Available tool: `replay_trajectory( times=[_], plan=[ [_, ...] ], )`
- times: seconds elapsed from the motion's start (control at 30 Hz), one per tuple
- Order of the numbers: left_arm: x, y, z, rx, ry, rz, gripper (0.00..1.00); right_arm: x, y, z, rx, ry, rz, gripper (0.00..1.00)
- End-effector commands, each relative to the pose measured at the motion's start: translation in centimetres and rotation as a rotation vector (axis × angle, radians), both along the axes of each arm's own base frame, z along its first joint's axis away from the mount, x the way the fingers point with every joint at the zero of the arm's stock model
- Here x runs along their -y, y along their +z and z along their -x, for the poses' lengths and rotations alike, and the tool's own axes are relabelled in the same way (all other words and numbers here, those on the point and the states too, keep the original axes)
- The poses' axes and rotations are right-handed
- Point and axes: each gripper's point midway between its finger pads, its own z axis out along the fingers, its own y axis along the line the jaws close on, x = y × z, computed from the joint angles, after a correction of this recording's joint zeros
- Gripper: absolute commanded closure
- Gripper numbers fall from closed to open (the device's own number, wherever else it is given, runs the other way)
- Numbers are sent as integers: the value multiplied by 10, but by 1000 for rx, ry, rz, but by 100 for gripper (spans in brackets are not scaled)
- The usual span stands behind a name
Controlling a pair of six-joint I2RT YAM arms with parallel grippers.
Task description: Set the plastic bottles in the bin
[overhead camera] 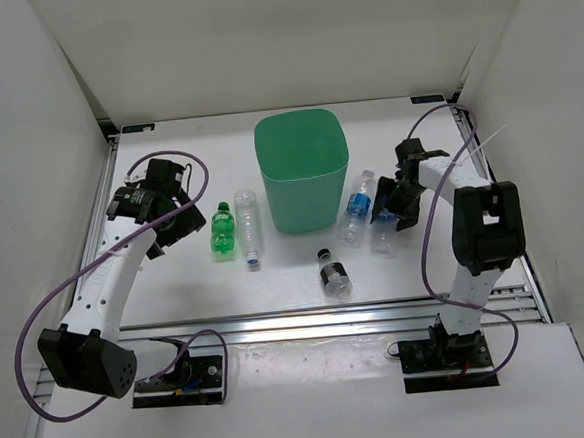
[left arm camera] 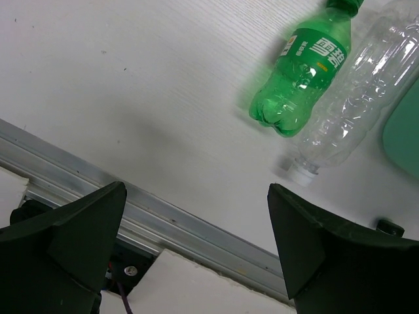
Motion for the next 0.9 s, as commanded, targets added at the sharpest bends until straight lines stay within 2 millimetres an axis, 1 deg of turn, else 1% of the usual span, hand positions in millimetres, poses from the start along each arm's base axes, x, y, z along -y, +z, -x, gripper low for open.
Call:
replay_trajectory(
  times=[0.0, 0.03, 0.07, 0.1, 0.13, 0.17, 0.2, 0.23, 0.27, 0.33, 0.37, 0.4, 0.43, 0.47, 0.5, 0.53, 0.57, 0.6, 0.63, 0.67, 0.7, 0.73, 0.77, 0.8, 0.83, 0.87],
  plan=[
    [2, 4, -1, 23, -23, 13, 0, 4, -11, -3, -5, -4, -1, 35],
    [2, 4, -1, 23, -23, 13, 0, 9, -11, -4, -3, -7, 1, 39],
    [2, 4, -1, 23, -23, 13, 0, 9, -5, -6, 15, -7, -1, 43],
    [2, 7, -3, 32, -23, 15, 0, 9, 8, -5, 40, -7, -4, 49],
    [2, 7, -3, 32, -23, 15, 0, 15, 15, -4, 54, -21, 10, 52],
    [2, 7, -3, 32, -23, 15, 0, 16, 38, -4, 98, -40, 10, 60],
    [0, 7, -3, 34, -19, 5, 0, 14, 51, -2, 114, -47, -5, 63],
    [1, 8, -5, 43, -19, 7, 0, 13, 70, -5, 152, -61, -13, 65],
    [1, 8, -5, 43, -19, 7, 0, 11, 99, 1, 200, -86, -39, 67],
    [1, 6, -6, 45, -19, 8, 0, 6, 138, 2, 292, -111, -67, 67],
    [2, 4, -8, 51, -19, 9, 0, -2, 186, 0, 421, -107, -111, 67],
    [3, 3, -11, 53, -10, 14, 0, -13, 211, 1, 478, -111, -146, 65],
    [2, -1, -10, 43, -10, 12, 0, -21, 237, 1, 542, -100, -172, 64],
    [3, 0, -12, 53, -10, 14, 0, -25, 285, -6, 678, -91, -180, 62],
    [3, -4, -13, 53, -10, 14, 0, -42, 309, -4, 746, -49, -194, 60],
    [5, -11, -11, 40, -4, 24, 0, -49, 323, -10, 789, -23, -179, 59],
    [8, -15, -11, 33, -11, 38, 0, -60, 321, -25, 789, 10, -157, 59],
    [10, -18, -11, 32, -9, 53, 0, -78, 354, -26, 860, 64, -172, 59],
    [11, -28, -8, 5, -12, 55, 0, -88, 337, -50, 822, 73, -114, 59],
    [13, -32, -6, -8, -16, 63, 0, -98, 342, -58, 841, 112, -92, 59],
    [13, -37, -7, -18, -8, 65, 0, -118, 348, -58, 860, 155, -96, 59],
    [14, -40, -7, -30, -7, 62, 0, -132, 337, -73, 850, 178, -81, 58],
    [14, -43, -7, -33, -7, 61, 0, -143, 350, -74, 889, 198, -99, 55],
    [13, -44, -7, -35, -15, 57, 0, -158, 348, -74, 900, 232, -101, 50],
    [12, -45, -10, -33, -11, 48, 0, -166, 338, -80, 887, 239, -90, 42],
    [12, -45, -10, -33, -11, 48, 0, -166, 334, -80, 878, 240, -87, 19]
  ],
)
